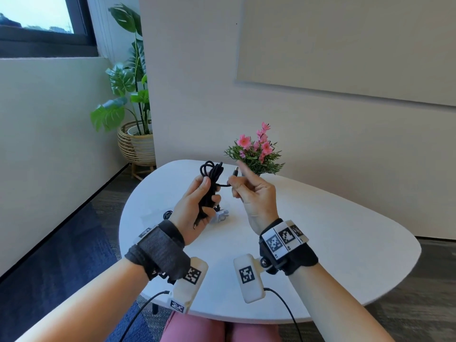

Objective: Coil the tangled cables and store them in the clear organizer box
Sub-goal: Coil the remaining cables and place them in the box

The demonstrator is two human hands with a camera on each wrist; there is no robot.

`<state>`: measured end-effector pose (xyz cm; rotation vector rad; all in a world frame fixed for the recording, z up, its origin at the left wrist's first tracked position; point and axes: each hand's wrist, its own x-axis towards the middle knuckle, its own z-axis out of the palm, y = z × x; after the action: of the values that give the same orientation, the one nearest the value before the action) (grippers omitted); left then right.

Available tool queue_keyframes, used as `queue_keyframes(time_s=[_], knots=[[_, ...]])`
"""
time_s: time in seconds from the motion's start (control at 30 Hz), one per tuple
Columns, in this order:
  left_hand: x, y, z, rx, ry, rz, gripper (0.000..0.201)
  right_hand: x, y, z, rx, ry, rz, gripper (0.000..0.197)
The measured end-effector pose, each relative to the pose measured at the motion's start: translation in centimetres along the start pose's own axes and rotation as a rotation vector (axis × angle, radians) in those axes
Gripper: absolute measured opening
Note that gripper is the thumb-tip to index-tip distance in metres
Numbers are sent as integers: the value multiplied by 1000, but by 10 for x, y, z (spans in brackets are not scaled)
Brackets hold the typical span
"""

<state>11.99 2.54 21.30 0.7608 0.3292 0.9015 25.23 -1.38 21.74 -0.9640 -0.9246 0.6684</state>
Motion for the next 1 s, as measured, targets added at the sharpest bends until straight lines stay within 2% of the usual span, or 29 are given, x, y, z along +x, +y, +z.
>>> queue_keyframes(time_s=[0.03, 0.1, 0.17, 0.33, 0.43, 0.6, 0.73, 0.9, 1.0], knots=[[1, 0, -1, -9, 7, -2, 17, 0, 0, 1, 19, 19, 9, 44], [4, 1, -2, -30, 29, -9, 15, 2, 0, 3, -3, 40, 22, 37], [6, 1, -4, -30, 49, -25, 13, 6, 2, 4, -153, 15, 27, 30], [2, 2, -11, 153, 29, -20, 12, 11, 6, 1, -596, -144, -66, 20], [2, 0, -13, 163, 53, -29, 10, 9, 4, -2, -731, -254, -83, 17], [2, -5, -20, 190, 85, -73, 11, 13, 1, -2, -787, -335, 18, 15], [0, -9, -21, 228, 76, -50, 12, 16, 3, -7, -759, -342, 144, 16], [1, -10, -23, 388, 52, -47, 13, 10, 2, -14, -730, -365, 101, 13], [1, -8, -26, 380, 42, -99, 23, 7, 0, -17, -637, -362, 117, 15]])
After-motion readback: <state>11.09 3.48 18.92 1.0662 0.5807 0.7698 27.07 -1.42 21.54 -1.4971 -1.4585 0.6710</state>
